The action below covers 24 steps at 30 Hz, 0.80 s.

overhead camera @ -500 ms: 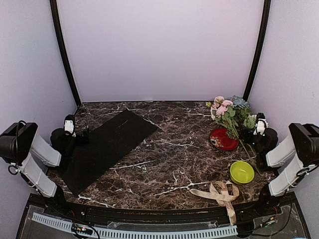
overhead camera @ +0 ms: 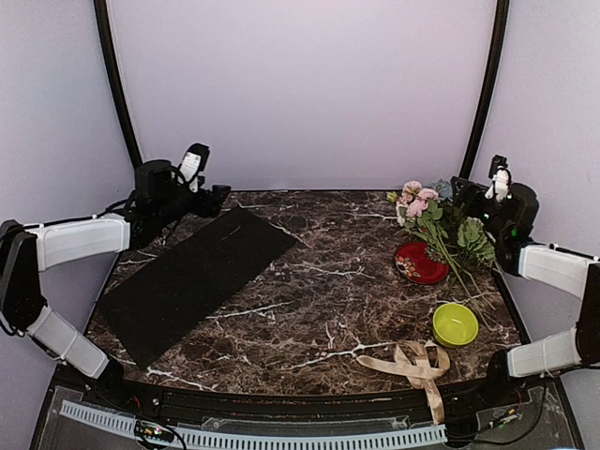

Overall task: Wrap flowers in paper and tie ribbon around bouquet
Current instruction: Pick up the folded wrapping paper from the corner of the board.

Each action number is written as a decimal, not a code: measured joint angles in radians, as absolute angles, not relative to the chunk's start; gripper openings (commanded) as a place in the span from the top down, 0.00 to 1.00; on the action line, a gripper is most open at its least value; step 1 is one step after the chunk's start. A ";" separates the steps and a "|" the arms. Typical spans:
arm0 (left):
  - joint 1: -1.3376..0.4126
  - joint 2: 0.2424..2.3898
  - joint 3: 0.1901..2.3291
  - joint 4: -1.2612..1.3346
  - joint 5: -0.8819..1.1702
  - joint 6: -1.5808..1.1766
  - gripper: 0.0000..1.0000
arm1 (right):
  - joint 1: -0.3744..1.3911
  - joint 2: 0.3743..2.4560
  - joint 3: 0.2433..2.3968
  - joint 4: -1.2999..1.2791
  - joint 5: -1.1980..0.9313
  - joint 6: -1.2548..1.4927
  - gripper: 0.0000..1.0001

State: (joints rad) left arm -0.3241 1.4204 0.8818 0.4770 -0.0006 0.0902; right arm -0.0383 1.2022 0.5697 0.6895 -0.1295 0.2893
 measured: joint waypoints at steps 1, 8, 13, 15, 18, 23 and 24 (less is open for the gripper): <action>-0.374 1.451 0.939 0.398 0.015 0.107 0.18 | -0.020 1.211 0.603 0.645 -0.151 0.305 0.20; -0.574 1.662 1.127 -0.066 0.001 0.204 0.11 | 0.182 1.257 0.725 0.390 -0.187 0.352 0.21; -0.681 1.820 1.253 -0.405 -0.133 0.176 0.17 | 0.310 1.293 0.796 0.264 -0.159 0.322 0.21; -0.711 1.842 1.270 -0.500 -0.188 0.153 0.19 | 0.342 1.299 0.812 0.239 -0.157 0.313 0.21; -0.730 1.863 1.279 -0.623 -0.253 0.113 0.23 | 0.372 1.303 0.821 0.222 -0.152 0.302 0.21; -0.729 1.918 1.292 -0.736 -0.296 0.069 0.24 | 0.394 1.333 0.846 0.205 -0.146 0.289 0.21; -0.730 1.919 1.295 -0.740 -0.303 0.064 0.24 | 0.397 1.338 0.852 0.199 -0.144 0.288 0.21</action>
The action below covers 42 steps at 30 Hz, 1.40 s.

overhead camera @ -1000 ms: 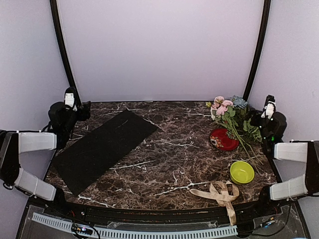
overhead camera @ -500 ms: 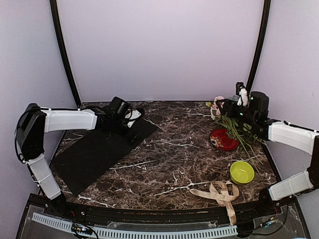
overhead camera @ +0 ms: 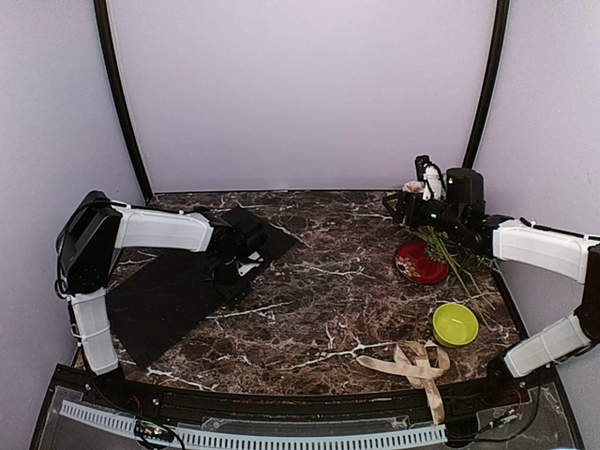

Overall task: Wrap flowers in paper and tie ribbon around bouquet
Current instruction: Pick up the folded wrapping paper from the corner of the board, then place the folded wrapping paper at the center of the board.

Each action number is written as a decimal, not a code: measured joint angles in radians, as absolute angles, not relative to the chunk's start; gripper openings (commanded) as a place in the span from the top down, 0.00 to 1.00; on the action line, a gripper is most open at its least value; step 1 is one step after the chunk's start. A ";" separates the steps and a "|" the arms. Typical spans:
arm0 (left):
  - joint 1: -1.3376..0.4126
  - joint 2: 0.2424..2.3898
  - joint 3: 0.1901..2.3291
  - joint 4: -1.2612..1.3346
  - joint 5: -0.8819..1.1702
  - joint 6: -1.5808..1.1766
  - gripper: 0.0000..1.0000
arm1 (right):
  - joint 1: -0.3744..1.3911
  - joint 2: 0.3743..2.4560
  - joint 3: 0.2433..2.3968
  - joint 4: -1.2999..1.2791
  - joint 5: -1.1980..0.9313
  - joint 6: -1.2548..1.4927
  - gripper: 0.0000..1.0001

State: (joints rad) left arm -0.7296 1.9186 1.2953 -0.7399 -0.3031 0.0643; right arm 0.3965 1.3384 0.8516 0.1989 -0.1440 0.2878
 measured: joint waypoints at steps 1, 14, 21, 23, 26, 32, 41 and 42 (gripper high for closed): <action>-0.730 1.921 1.295 -0.744 -0.309 0.062 0.25 | 0.399 1.341 0.855 0.195 -0.141 0.286 0.21; -0.733 1.948 1.289 -0.709 -0.493 0.115 0.57 | 0.410 1.364 0.871 0.186 -0.147 0.281 0.21; -0.741 1.950 1.232 -0.599 -0.550 0.191 1.00 | 0.413 1.369 0.876 0.185 -0.162 0.272 0.21; -0.741 1.949 1.215 -0.562 -0.574 0.209 1.00 | 0.413 1.369 0.877 0.186 -0.162 0.270 0.21; -0.742 1.946 1.197 -0.509 -0.613 0.226 1.00 | 0.413 1.369 0.878 0.185 -0.162 0.270 0.21; -0.743 1.855 1.192 -0.431 -0.622 0.217 1.00 | 0.417 1.367 0.879 0.179 -0.165 0.270 0.21; -0.743 1.663 1.189 -0.336 -0.601 0.187 1.00 | 0.442 1.339 0.879 0.165 -0.161 0.270 0.22; -0.743 1.653 1.189 -0.334 -0.579 0.177 1.00 | 0.451 1.338 0.879 0.164 -0.159 0.270 0.22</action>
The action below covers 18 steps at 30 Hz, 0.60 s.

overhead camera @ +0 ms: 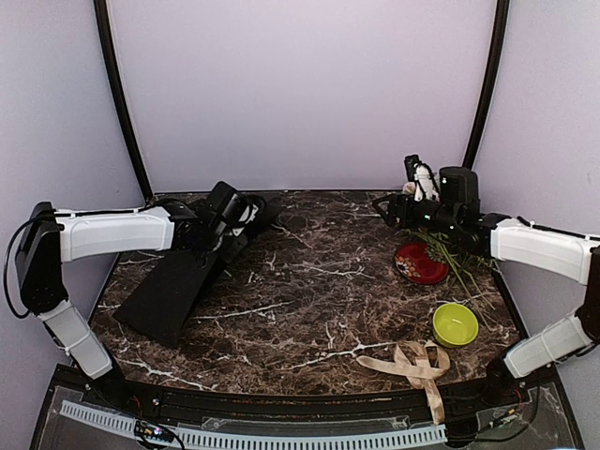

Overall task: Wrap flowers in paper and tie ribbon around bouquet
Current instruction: Place the folded wrapping paper at the center of the board.

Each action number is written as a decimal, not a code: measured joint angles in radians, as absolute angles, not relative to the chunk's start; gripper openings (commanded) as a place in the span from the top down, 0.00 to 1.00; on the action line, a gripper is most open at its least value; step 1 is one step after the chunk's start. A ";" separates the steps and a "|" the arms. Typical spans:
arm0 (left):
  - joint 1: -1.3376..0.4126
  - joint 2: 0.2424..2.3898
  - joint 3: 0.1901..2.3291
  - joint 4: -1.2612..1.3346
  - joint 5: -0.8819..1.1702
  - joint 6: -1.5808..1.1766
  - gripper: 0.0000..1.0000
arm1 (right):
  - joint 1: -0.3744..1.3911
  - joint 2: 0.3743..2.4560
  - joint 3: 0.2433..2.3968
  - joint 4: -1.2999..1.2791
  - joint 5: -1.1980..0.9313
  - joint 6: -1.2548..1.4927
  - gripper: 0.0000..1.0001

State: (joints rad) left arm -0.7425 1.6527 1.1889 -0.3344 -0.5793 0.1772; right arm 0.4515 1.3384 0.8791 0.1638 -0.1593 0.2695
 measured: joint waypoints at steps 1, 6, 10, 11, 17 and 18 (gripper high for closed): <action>-0.743 1.643 1.189 -0.331 -0.548 0.167 1.00 | 0.465 1.339 0.880 0.163 -0.157 0.270 0.22; -0.744 1.567 1.189 -0.292 -0.386 0.104 1.00 | 0.556 1.367 0.920 0.157 -0.169 0.284 0.22; -0.744 1.511 1.198 -0.273 -0.319 0.071 1.00 | 0.597 1.450 0.976 0.165 -0.208 0.333 0.23; -0.745 1.504 1.202 -0.270 -0.310 0.066 1.00 | 0.603 1.477 0.989 0.167 -0.216 0.350 0.23; -0.759 1.493 1.210 -0.278 -0.306 0.062 1.00 | 0.604 1.620 1.043 0.168 -0.249 0.459 0.23; -0.762 1.489 1.210 -0.283 -0.306 0.062 1.00 | 0.602 1.649 1.059 0.168 -0.255 0.477 0.23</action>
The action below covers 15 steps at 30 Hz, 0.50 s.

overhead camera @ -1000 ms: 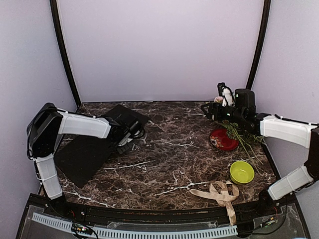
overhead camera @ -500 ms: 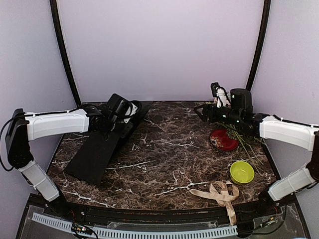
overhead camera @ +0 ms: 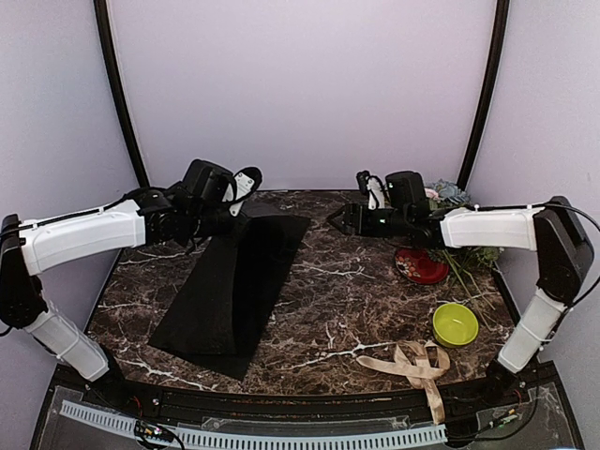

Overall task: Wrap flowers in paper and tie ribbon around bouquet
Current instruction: Place the folded wrapping paper at the center of the board.

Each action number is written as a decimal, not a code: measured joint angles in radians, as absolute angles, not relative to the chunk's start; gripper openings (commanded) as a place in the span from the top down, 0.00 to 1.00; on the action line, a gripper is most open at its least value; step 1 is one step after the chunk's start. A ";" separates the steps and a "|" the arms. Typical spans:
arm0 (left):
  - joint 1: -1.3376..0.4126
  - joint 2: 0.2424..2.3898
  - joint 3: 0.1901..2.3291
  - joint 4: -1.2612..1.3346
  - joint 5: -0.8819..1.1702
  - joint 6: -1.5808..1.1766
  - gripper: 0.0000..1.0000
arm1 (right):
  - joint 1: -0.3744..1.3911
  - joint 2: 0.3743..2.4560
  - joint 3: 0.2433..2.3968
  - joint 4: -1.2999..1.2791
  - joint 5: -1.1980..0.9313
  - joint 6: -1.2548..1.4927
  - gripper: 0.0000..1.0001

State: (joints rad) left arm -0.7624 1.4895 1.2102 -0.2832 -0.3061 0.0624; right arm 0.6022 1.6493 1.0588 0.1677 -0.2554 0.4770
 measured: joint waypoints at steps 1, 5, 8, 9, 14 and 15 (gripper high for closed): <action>-0.764 1.485 1.210 -0.287 -0.306 0.062 1.00 | 0.602 1.680 1.078 0.168 -0.262 0.492 0.23; -0.770 1.450 1.210 -0.288 -0.304 0.063 1.00 | 0.595 1.823 1.201 0.144 -0.286 0.553 0.26; -0.775 1.427 1.210 -0.286 -0.302 0.065 1.00 | 0.585 1.900 1.243 0.164 -0.325 0.603 0.28; -0.779 1.423 1.210 -0.286 -0.303 0.067 1.00 | 0.583 1.923 1.250 0.175 -0.345 0.619 0.28; -0.811 1.421 1.210 -0.287 -0.308 0.084 1.00 | 0.572 2.005 1.265 0.242 -0.433 0.698 0.24; -0.814 1.421 1.210 -0.286 -0.310 0.089 1.00 | 0.567 2.011 1.265 0.261 -0.447 0.723 0.24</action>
State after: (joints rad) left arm -0.8143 1.4208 1.2102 -0.2859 -0.3099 0.0895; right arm 0.5671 2.0109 1.2652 0.2611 -0.4469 0.7231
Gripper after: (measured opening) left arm 0.005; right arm 0.742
